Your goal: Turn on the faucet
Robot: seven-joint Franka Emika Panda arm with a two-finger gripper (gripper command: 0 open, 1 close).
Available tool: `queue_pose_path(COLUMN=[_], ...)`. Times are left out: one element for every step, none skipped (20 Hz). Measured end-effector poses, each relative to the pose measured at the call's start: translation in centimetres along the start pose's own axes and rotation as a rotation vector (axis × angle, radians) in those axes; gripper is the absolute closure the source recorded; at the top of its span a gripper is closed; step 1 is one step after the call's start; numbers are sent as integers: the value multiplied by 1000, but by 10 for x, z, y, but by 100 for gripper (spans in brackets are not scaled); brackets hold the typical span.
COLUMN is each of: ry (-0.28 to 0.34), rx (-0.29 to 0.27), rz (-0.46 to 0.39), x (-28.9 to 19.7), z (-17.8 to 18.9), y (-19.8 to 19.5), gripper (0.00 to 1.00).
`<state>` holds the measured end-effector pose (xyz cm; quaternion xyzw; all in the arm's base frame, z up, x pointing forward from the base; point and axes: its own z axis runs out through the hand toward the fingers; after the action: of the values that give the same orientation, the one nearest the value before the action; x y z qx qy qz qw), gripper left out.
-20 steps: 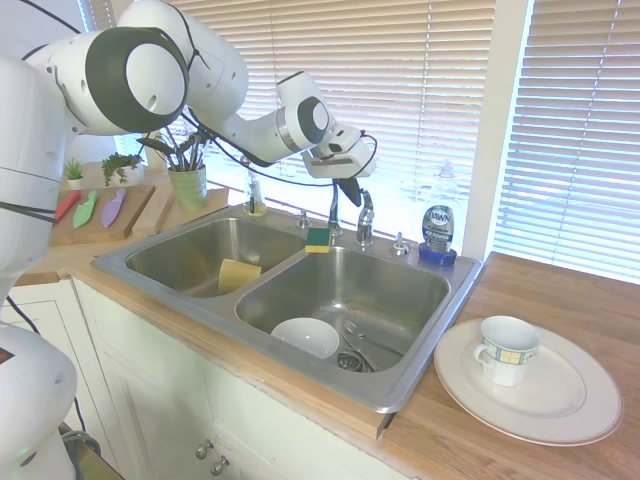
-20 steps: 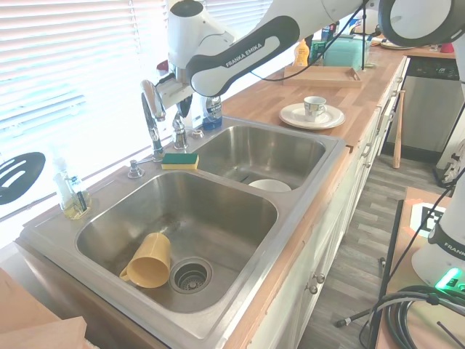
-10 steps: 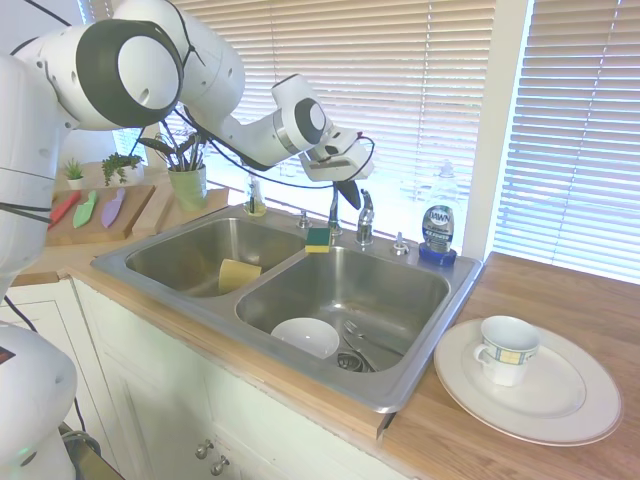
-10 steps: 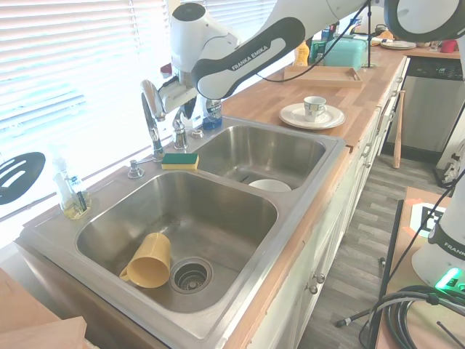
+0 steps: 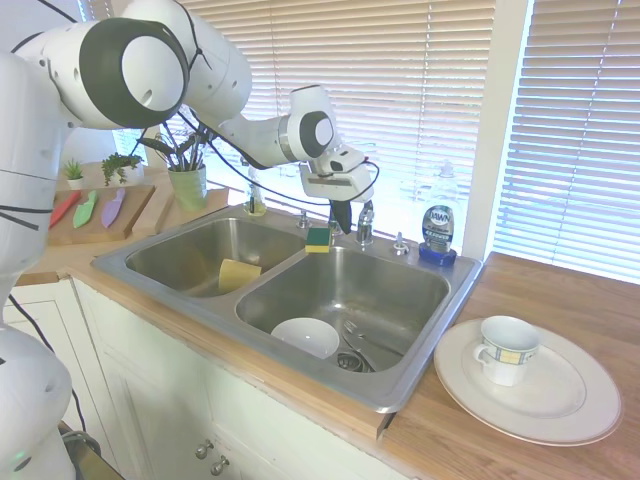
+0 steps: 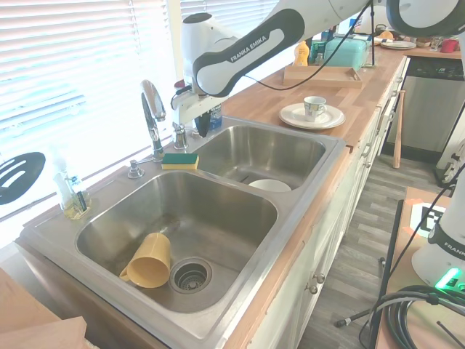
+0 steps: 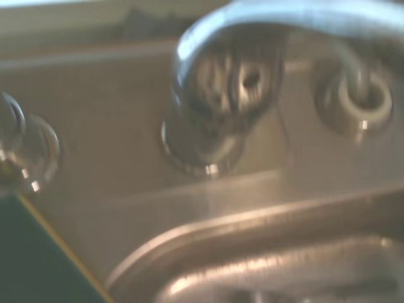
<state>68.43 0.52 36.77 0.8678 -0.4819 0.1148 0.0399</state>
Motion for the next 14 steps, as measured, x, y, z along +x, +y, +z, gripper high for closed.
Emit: queue_pose_path(ry=[-16, -32, -48, -63, -78, -97, -116, -132, -144, -158, -169, -178, -186, -192], rx=[-12, -18, -20, -22, -22, -21, -20, -20, -25, -31, -36, -44, -49, -53], rz=[4, 7, 6, 7, 6, 3, -1, -5, -8, -8, -12, -18, -25, -31], x=[-3, -7, -11, -16, -20, -24, -28, -33, -38, -43, -50, -58, -68, -77], z=[1, 1, 0, -2, -5, -7, -9, -12, -13, -14, -16, -18, -20, -24], y=[4, 8, 13, 18, 25, 33, 42, 52, 62, 73, 84, 95, 105, 114], gripper=[100, 100, 100, 100, 100, 100, 100, 100, 100, 100, 100, 100, 100, 100])
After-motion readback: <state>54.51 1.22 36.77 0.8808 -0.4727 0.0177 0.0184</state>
